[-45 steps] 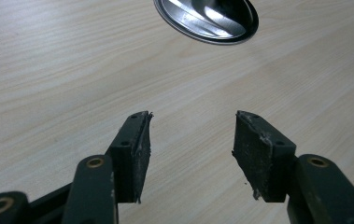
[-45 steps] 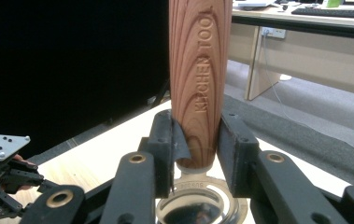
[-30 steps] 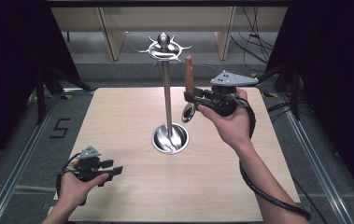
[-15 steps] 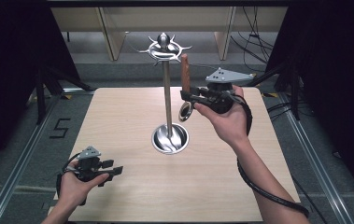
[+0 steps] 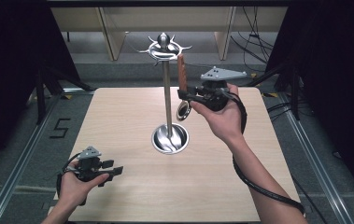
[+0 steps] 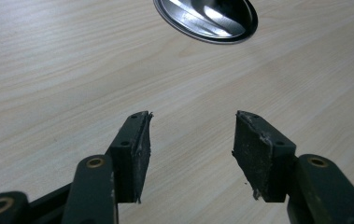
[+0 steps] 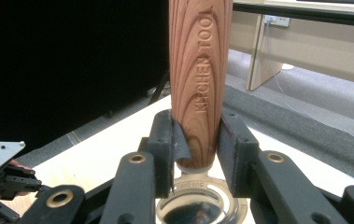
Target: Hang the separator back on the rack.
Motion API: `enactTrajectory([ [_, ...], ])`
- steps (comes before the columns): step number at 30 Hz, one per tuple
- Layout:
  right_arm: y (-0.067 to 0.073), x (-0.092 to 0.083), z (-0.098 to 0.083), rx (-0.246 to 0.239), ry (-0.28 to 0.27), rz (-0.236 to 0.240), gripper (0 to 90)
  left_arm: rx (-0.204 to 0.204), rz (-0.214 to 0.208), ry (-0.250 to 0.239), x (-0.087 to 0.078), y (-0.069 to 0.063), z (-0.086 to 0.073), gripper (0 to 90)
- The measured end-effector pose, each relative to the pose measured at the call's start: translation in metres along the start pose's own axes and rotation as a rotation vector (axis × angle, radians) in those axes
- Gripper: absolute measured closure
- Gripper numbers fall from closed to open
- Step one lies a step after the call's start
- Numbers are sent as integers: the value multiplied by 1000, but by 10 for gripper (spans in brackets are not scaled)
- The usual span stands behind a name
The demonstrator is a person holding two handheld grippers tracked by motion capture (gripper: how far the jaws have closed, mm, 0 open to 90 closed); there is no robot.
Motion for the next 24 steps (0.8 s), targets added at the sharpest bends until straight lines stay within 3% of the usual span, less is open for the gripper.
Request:
enactTrajectory([
  [1,0,1,0,0,7,5,695,15,6,19,-1,1,-1,455],
  [6,-1,5,1,-4,4,-9,694,23,10,17,-1,1,-1,454],
  [8,1,7,1,18,5,-10,693,25,11,19,-1,1,-1,455],
  [13,0,11,-3,-8,9,-10,691,22,11,15,0,1,-1,455],
  [17,1,9,-6,-1,11,-15,682,16,6,21,0,1,-1,455],
  [18,1,8,-6,-27,6,-17,668,4,-4,10,1,-1,0,455],
  [24,1,-3,-10,-37,-8,-37,626,13,4,13,1,1,-1,455],
])
Point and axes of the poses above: each handheld gripper's, and its own axes: x roughly forward along the jaws, z roughly out of its top, y roughly to its left, the point moved 5 cm from there along x, roughly forward along the jaws, and after that the axes turned 12 degrees about y, right-handed, at the moved point
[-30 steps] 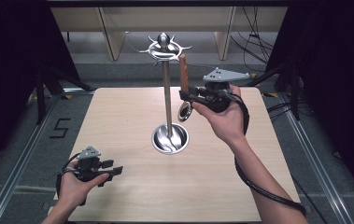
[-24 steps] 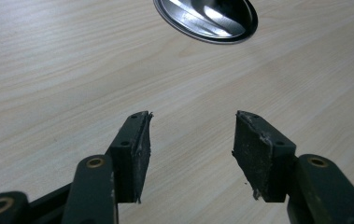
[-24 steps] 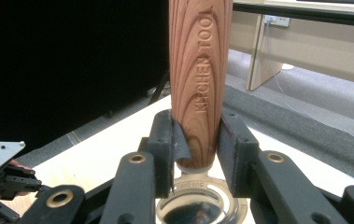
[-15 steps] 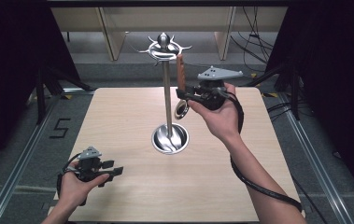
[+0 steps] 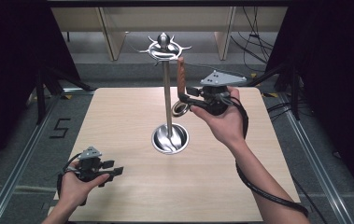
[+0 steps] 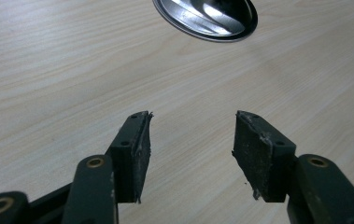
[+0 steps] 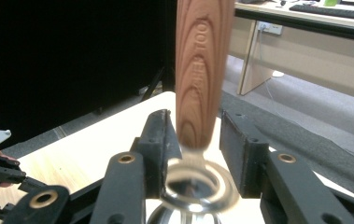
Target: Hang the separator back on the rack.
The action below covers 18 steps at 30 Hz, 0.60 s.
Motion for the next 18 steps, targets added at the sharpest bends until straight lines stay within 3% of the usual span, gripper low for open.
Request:
enactTrajectory([
  [1,-2,-1,0,-20,-5,-1,623,2,-2,6,0,0,0,455],
  [7,-9,-16,-11,-4,-2,-28,615,1,1,9,0,0,0,455],
  [11,-17,-26,-20,-18,10,-48,610,8,8,13,0,1,0,455],
  [18,-29,-46,-47,17,37,-80,603,-14,12,-1,1,-1,0,455],
])
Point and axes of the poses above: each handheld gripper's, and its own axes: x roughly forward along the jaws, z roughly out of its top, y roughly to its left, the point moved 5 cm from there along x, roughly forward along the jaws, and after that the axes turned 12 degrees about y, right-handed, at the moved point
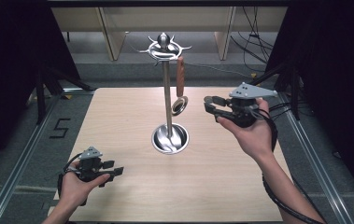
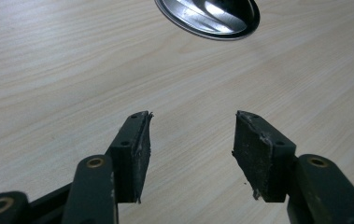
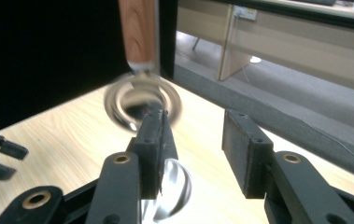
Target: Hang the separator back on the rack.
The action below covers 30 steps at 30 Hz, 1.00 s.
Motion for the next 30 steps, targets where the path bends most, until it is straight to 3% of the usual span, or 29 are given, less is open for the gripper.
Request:
enactTrajectory([
  [6,-15,-12,-31,35,21,-32,593,25,8,22,-1,2,-1,454],
  [12,-26,-17,-64,58,55,-40,582,14,10,22,1,1,-1,454],
  [16,-32,-16,-83,81,48,-40,576,12,13,23,1,1,-1,454],
  [21,-35,-13,-108,93,74,-30,557,10,19,26,1,1,-2,452],
  [22,-33,-12,-113,121,75,-23,551,10,20,27,1,1,-2,452],
  [26,-31,-3,-141,108,78,-24,534,17,21,30,1,2,-2,442],
  [28,-29,1,-152,89,89,-27,533,14,3,40,2,1,-3,439],
  [29,-27,1,-154,113,98,-11,533,15,3,39,2,1,-2,436],
  [30,-28,3,-156,107,82,-16,530,18,12,30,3,1,-2,435],
])
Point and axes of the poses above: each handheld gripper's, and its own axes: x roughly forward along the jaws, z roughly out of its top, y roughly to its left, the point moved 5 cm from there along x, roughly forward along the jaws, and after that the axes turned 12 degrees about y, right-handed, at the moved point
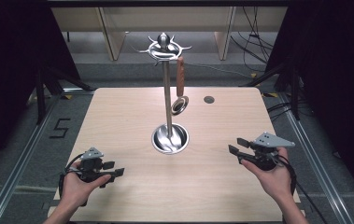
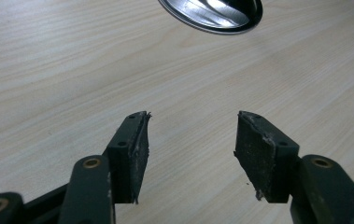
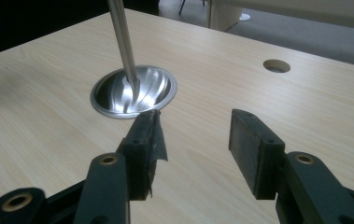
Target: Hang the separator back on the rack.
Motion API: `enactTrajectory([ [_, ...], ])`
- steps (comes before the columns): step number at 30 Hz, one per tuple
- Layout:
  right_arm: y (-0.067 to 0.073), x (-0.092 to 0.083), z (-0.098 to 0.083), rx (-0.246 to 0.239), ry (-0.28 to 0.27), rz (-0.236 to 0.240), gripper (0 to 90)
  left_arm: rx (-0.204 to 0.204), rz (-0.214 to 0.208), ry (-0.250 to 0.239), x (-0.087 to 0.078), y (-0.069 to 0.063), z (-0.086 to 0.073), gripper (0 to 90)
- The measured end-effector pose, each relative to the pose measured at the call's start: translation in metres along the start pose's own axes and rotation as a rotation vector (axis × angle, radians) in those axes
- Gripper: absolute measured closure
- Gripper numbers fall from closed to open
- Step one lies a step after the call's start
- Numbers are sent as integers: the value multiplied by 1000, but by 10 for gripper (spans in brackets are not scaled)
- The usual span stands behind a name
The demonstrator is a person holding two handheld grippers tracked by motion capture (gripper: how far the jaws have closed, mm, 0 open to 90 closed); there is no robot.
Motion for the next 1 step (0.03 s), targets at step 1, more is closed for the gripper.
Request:
enactTrajectory([
  [1,0,2,-2,1,7,-2,523,-1,3,-4,0,0,0,432],
])
Point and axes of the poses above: each handheld gripper's, and its own axes: x roughly forward along the jaws, z roughly out of its top, y roughly to its left, the point moved 5 cm from there along x, roughly forward along the jaws, and after that the axes turned 12 degrees about y, right-handed, at the moved point
